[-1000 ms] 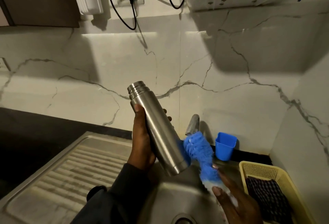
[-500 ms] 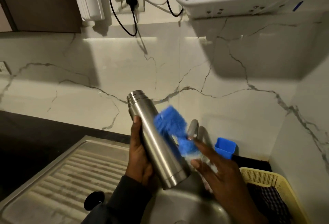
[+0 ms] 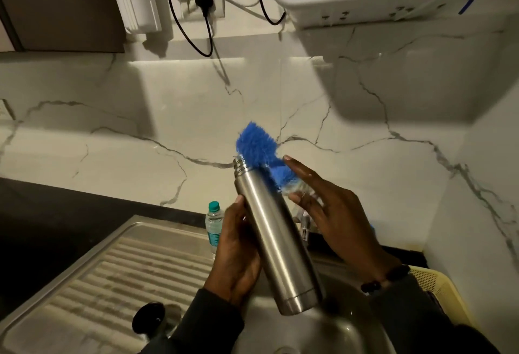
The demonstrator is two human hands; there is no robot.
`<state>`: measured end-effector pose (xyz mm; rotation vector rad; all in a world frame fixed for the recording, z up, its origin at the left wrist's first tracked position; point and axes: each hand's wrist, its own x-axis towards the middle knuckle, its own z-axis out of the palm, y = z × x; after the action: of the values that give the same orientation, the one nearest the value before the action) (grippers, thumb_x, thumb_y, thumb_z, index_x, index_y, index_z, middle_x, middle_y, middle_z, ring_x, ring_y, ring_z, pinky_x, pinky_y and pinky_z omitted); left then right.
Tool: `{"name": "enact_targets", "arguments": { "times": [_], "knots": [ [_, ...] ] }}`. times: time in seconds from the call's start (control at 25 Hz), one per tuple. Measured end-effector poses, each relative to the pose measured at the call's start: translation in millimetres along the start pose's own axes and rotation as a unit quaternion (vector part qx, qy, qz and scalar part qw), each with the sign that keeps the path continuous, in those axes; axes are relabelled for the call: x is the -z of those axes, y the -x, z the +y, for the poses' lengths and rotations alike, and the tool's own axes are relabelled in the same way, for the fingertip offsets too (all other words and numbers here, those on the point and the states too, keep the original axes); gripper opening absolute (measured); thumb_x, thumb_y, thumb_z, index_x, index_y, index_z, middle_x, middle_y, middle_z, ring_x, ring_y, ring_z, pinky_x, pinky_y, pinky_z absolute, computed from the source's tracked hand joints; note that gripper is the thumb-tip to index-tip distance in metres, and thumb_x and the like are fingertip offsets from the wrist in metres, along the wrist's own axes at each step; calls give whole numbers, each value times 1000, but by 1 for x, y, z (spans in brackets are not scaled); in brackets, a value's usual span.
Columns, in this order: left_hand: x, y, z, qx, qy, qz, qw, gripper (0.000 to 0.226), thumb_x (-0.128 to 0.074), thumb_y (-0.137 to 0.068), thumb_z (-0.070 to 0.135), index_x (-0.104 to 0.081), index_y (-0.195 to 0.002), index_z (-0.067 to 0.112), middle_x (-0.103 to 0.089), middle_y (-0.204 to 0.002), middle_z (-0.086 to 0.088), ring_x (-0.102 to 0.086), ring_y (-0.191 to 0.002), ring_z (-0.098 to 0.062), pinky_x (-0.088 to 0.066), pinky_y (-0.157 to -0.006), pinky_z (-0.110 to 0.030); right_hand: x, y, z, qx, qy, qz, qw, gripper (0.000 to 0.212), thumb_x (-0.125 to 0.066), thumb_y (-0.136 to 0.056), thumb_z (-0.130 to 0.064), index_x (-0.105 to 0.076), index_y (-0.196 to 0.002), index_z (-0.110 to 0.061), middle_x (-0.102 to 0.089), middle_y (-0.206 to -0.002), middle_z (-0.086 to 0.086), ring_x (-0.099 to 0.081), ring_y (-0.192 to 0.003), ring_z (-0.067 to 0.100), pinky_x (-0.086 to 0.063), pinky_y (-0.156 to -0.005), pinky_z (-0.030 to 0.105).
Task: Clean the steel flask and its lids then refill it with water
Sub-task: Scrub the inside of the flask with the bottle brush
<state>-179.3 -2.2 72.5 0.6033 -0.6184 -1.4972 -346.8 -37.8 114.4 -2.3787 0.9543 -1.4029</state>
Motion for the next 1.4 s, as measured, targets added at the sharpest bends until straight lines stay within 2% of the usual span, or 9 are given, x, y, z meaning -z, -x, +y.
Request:
{"name": "enact_targets", "arguments": {
  "times": [0.08,0.24,0.36,0.48,0.6,0.8,1.0,1.16,1.4],
  "knots": [
    [-2,-2,6,8,-29,20,999,74,-60,-83,64,-58,-131,8,-66,-105,-21,-67,-84,-31,-58,-77,-42,-4,7,3,-2,-10,-24,1000,60,-58,-96,-24,-32,-142,-51,-65,-116,-10,-65,-99,7,-56,-84,32],
    [-2,0,15,9,25,4,1000,82,-88,-50,63,-67,-108,9,-72,-88,-16,-72,-72,-30,-61,-63,-42,5,66,8,50,-41,-79,995,51,-53,-97,-25,-38,-142,-44,-61,-124,-24,-59,-108,-6,-48,-86,9],
    [10,-1,6,-47,-14,52,997,53,-61,-86,61,-64,-109,14,-78,-92,-6,-76,-85,-24,-62,-67,-37,13,89,12,121,170,-110,972,46,-32,-100,-41,-32,-146,-41,-64,-98,-18,-56,-77,-9,-44,-65,3],
    [6,4,-7,-29,-57,33,997,54,-56,-90,60,-71,-105,11,-78,-89,-7,-76,-76,-22,-62,-61,-32,1,71,14,79,160,-75,981,63,-45,-94,-30,-16,-143,-57,-63,-91,-8,-59,-73,0,-54,-62,18],
    [-5,1,-8,26,-29,-32,999,70,-58,-76,74,-74,-102,11,-70,-86,-14,-70,-68,-25,-61,-62,-35,-2,20,16,58,122,20,991,49,-38,-97,-35,-28,-141,-53,-58,-83,-3,-58,-67,13,-53,-58,34],
    [-4,-14,-1,27,-10,21,999,67,-57,-83,66,-62,-119,9,-69,-89,-15,-68,-69,-26,-60,-65,-37,-7,3,21,25,65,-47,996,44,-34,-101,-41,-31,-144,-48,-60,-93,-4,-60,-81,13,-53,-70,37],
    [3,-7,11,-35,-67,61,995,43,-40,-100,49,-63,-96,13,-73,-85,-5,-74,-64,-14,-59,-53,-27,3,73,15,76,107,-90,987,50,-33,-98,-33,-29,-145,-47,-55,-90,-13,-54,-73,2,-50,-59,26],
    [-9,6,4,49,-30,-24,998,64,-91,-49,57,-77,-84,5,-71,-70,-12,-69,-52,-21,-58,-47,-29,3,55,14,51,94,-51,993,44,-27,-101,-41,-30,-145,-48,-60,-94,-7,-59,-78,8,-52,-65,26],
    [-10,-14,5,108,-5,22,994,69,-50,-87,58,-64,-119,-1,-65,-99,-20,-63,-80,-31,-59,-60,-32,-8,-2,39,21,112,-23,993,62,-43,-97,-26,-18,-136,-68,-63,-93,-1,-61,-82,17,-54,-71,40]
  ]
}}
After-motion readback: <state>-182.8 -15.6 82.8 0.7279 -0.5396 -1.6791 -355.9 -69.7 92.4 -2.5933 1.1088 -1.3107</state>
